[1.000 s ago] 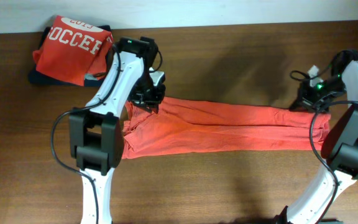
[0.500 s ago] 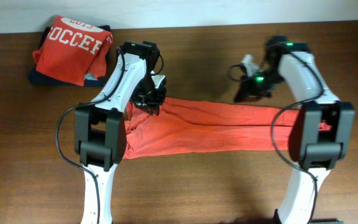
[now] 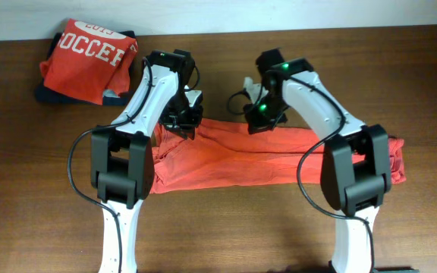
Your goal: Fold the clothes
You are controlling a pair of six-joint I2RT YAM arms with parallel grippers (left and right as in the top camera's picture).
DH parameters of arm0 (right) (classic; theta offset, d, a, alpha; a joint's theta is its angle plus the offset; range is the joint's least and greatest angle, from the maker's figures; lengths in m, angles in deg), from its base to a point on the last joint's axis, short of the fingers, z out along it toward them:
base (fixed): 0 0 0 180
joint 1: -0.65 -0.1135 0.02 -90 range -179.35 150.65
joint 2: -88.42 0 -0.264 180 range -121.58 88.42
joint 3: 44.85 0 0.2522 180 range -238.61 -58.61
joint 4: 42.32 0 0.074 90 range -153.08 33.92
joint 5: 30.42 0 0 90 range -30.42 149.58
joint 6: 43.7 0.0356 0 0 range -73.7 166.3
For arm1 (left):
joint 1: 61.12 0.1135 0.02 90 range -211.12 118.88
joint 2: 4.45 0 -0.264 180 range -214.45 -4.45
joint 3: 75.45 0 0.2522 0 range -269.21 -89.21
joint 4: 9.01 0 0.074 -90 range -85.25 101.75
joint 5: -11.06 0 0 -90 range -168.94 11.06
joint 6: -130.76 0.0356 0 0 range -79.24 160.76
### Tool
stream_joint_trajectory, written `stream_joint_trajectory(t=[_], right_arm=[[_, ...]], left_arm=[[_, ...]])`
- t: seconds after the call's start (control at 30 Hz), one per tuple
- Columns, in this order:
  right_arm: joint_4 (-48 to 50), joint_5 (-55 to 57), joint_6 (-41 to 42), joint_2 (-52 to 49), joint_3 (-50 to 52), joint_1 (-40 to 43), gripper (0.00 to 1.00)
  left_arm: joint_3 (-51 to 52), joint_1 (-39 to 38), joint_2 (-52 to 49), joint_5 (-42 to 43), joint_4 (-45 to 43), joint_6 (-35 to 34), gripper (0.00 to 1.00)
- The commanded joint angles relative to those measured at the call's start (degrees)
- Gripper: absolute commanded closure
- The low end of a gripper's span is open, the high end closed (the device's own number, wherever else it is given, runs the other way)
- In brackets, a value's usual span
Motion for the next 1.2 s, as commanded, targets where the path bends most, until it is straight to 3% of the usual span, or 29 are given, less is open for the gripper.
stream_joint_trajectory(t=[0.0, 0.4, 0.87, 1.17], right_arm=[[0.22, 2.64, 0.94, 0.22, 0.98, -2.25, 0.96], [5.55, 1.99, 0.94, 0.22, 10.27, -4.59, 0.96], [-5.16, -6.19, -0.15, 0.24, 10.47, -4.59, 0.96], [-2.93, -4.22, -0.15, 0.28, 11.17, -4.55, 0.96]], left_arm=[[-0.48, 0.04, -0.24, 0.00, -0.46, 0.07, 0.82], [-0.48, 0.04, -0.28, -0.02, -1.64, 0.07, 0.82], [-0.48, 0.04, -0.28, -0.68, -1.79, 0.07, 0.82], [-0.48, 0.04, -0.31, -1.51, -1.60, 0.07, 0.82]])
